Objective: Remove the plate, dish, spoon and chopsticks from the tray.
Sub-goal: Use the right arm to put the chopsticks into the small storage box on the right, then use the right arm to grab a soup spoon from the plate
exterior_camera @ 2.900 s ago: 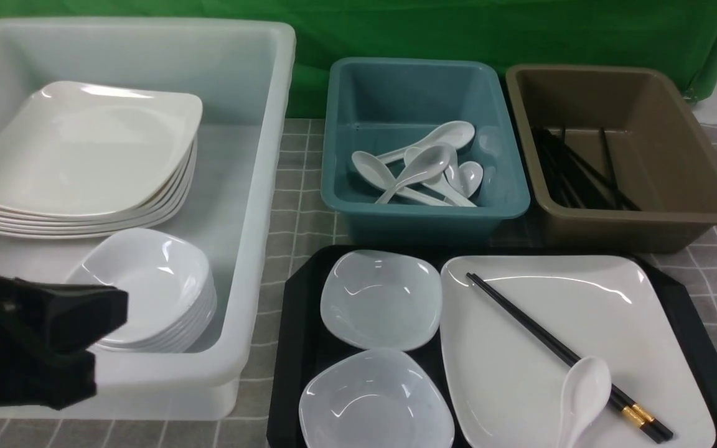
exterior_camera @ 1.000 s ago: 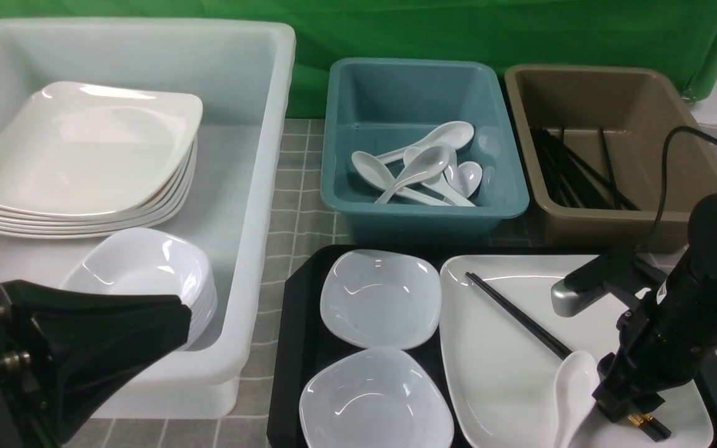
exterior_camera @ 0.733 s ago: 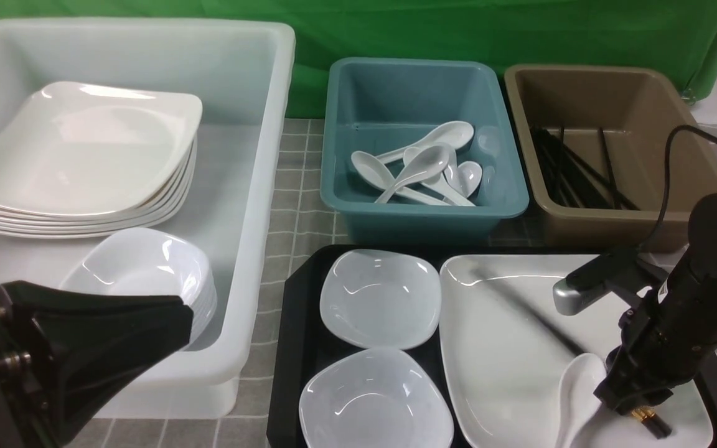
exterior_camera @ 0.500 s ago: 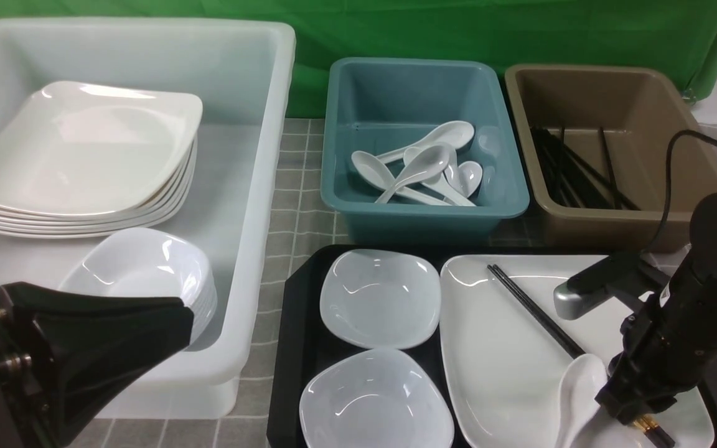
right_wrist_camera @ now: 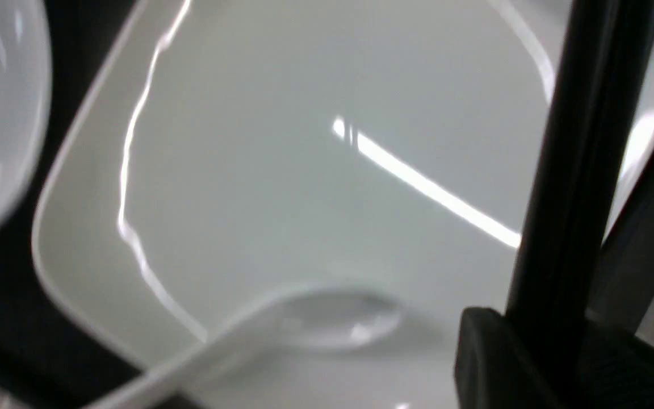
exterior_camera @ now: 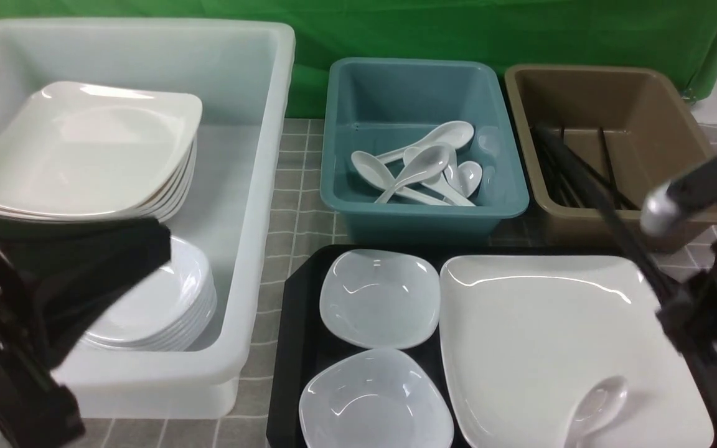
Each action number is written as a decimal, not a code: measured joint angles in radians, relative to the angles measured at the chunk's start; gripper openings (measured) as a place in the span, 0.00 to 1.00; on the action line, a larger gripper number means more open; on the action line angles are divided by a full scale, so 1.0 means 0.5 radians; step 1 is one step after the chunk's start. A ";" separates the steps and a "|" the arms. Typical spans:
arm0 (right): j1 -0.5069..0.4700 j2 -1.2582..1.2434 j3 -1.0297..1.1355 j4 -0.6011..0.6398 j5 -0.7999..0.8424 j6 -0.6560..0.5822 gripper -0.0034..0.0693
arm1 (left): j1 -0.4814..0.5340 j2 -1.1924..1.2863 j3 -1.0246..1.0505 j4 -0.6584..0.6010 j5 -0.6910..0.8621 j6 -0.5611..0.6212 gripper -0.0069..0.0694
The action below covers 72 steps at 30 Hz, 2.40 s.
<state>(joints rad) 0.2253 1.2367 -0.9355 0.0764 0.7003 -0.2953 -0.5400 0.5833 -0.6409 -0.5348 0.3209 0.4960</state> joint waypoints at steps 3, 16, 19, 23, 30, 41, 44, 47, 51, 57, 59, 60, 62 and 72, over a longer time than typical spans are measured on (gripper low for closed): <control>-0.101 0.150 -0.170 0.011 -0.249 0.183 0.27 | 0.000 0.000 0.000 0.000 -0.159 0.004 0.10; -0.424 1.428 -1.356 0.184 -0.405 0.317 0.27 | 0.000 0.000 0.000 0.024 0.036 0.056 0.10; -0.426 1.590 -1.538 0.188 -0.298 0.340 0.35 | 0.000 0.000 0.000 0.066 0.095 0.056 0.10; -0.426 1.607 -1.591 0.191 -0.122 0.344 0.52 | 0.000 0.000 0.000 0.086 0.123 0.056 0.10; -0.416 1.389 -1.591 0.191 0.286 0.254 0.41 | 0.000 0.000 0.000 0.126 0.137 0.056 0.10; -0.052 0.457 -0.861 0.195 0.720 0.447 0.25 | 0.000 0.000 0.000 0.179 0.252 0.064 0.10; 0.141 0.196 -0.403 0.197 0.710 0.683 0.34 | 0.000 0.000 0.000 0.186 0.261 0.064 0.10; 0.322 0.072 -0.022 0.161 0.632 1.053 0.50 | 0.000 0.000 0.000 0.184 0.268 0.064 0.10; 0.489 0.099 0.267 0.070 0.400 1.436 0.67 | 0.000 0.000 0.000 0.177 0.270 0.064 0.10; 0.550 0.275 0.345 0.057 0.095 1.590 0.71 | 0.000 0.000 0.000 0.177 0.270 0.062 0.10; 0.550 0.347 0.345 0.057 0.011 1.598 0.71 | 0.000 0.000 0.000 0.177 0.272 0.062 0.10; 0.550 0.379 0.345 0.057 -0.031 1.599 0.71 | 0.000 0.000 0.000 0.177 0.274 0.061 0.10; 0.550 0.447 0.345 0.055 -0.143 1.599 0.71 | 0.000 0.000 0.000 0.177 0.274 0.061 0.10; 0.552 0.744 0.238 0.043 -0.334 1.430 0.63 | 0.000 0.000 0.000 0.177 0.283 0.061 0.10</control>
<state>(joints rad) 0.5013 1.6086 -0.8165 0.0978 0.5332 0.4195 -0.5400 0.5833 -0.6409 -0.4460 0.4627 0.5263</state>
